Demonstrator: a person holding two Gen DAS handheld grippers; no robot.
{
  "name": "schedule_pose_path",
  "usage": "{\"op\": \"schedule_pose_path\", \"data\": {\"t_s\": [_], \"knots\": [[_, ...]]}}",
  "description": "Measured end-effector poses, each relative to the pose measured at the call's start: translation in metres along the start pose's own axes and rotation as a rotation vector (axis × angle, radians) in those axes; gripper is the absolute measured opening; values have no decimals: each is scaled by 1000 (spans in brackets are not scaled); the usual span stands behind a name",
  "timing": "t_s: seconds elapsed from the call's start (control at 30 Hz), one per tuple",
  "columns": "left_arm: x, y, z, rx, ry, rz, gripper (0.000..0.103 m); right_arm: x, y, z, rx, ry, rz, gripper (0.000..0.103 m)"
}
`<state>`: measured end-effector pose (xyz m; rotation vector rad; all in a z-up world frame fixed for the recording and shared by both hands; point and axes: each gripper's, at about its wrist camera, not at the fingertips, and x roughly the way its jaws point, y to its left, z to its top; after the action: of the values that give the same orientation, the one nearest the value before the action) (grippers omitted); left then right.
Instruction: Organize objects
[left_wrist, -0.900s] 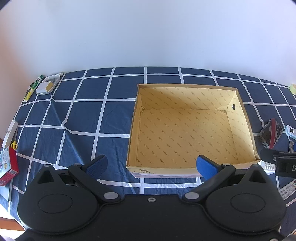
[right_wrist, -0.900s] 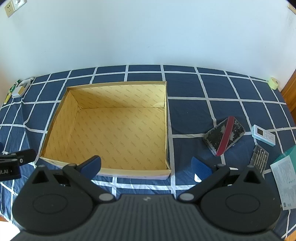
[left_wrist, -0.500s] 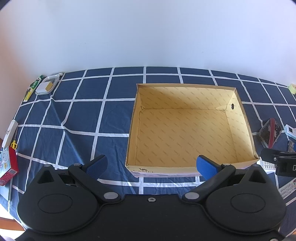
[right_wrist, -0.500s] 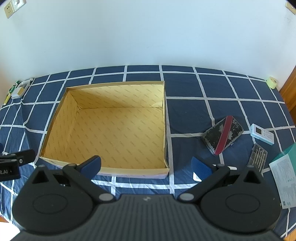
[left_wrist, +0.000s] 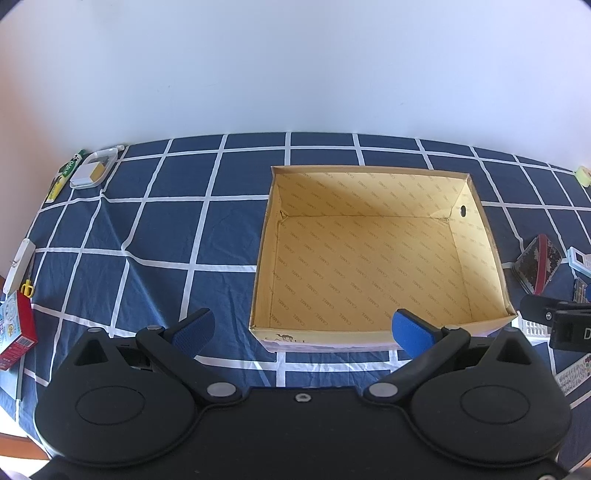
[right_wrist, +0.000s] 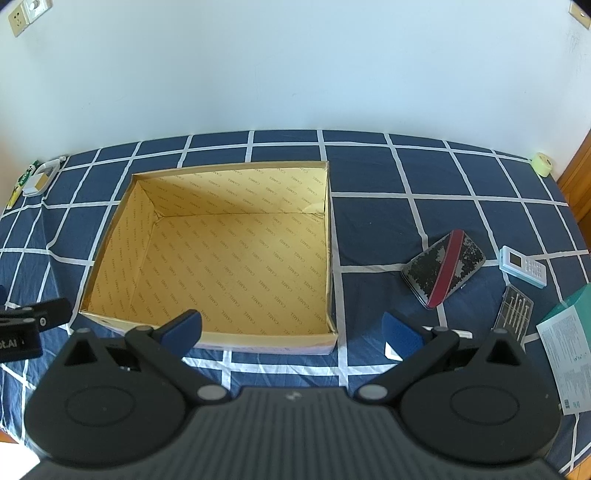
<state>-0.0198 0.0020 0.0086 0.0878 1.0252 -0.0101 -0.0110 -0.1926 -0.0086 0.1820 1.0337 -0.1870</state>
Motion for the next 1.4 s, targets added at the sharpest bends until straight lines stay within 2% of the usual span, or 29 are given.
{"op": "schedule_pose_path", "data": {"t_s": [1.4], "knots": [[-2, 5, 0, 1, 2, -5, 103, 0, 2, -1, -2, -4, 0, 103]]}}
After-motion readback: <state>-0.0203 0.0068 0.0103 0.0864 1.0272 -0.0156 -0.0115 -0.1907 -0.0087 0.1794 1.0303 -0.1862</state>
